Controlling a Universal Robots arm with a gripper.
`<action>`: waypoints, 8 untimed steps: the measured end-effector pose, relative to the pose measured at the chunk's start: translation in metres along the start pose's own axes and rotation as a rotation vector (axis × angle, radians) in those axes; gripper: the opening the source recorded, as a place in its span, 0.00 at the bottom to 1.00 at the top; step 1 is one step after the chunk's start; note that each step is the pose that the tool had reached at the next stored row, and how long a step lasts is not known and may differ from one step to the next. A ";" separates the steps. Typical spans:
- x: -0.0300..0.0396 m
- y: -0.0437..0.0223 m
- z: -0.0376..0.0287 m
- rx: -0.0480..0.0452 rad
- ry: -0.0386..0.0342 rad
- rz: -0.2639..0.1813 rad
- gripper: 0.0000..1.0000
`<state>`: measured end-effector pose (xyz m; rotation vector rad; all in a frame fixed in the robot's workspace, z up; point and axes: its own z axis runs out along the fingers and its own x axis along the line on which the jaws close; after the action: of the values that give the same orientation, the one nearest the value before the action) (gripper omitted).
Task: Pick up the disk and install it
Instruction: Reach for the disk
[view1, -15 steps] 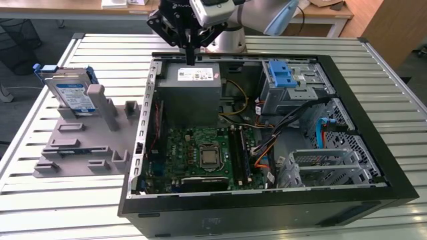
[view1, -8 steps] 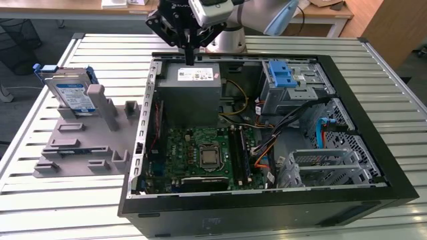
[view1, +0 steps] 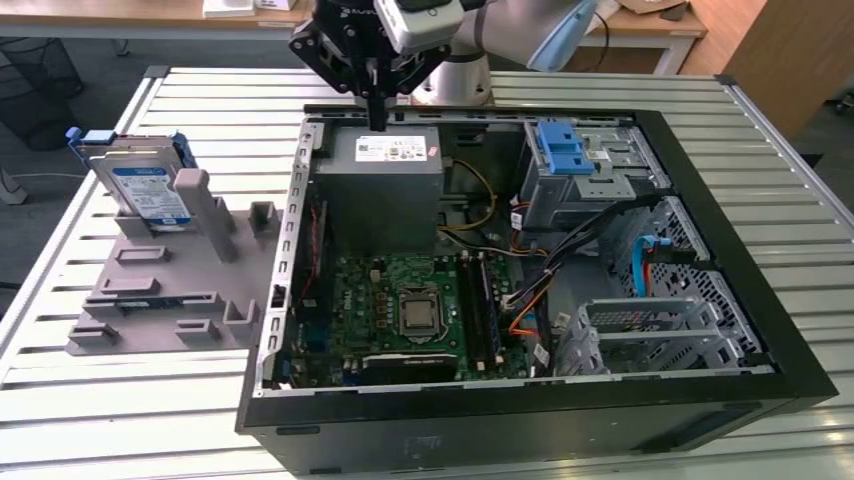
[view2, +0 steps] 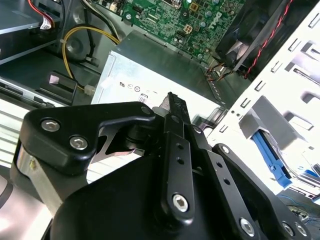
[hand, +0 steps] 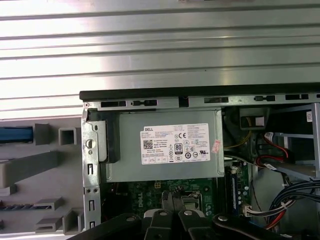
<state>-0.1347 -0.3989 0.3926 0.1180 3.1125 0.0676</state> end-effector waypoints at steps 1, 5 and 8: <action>0.0002 0.0000 0.0000 0.0000 0.0000 0.000 0.11; 0.0010 -0.0001 0.0001 0.0000 0.0000 0.000 0.11; 0.0016 -0.0001 0.0002 0.0000 0.0000 0.000 0.11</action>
<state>-0.1363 -0.3989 0.3924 0.1180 3.1125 0.0676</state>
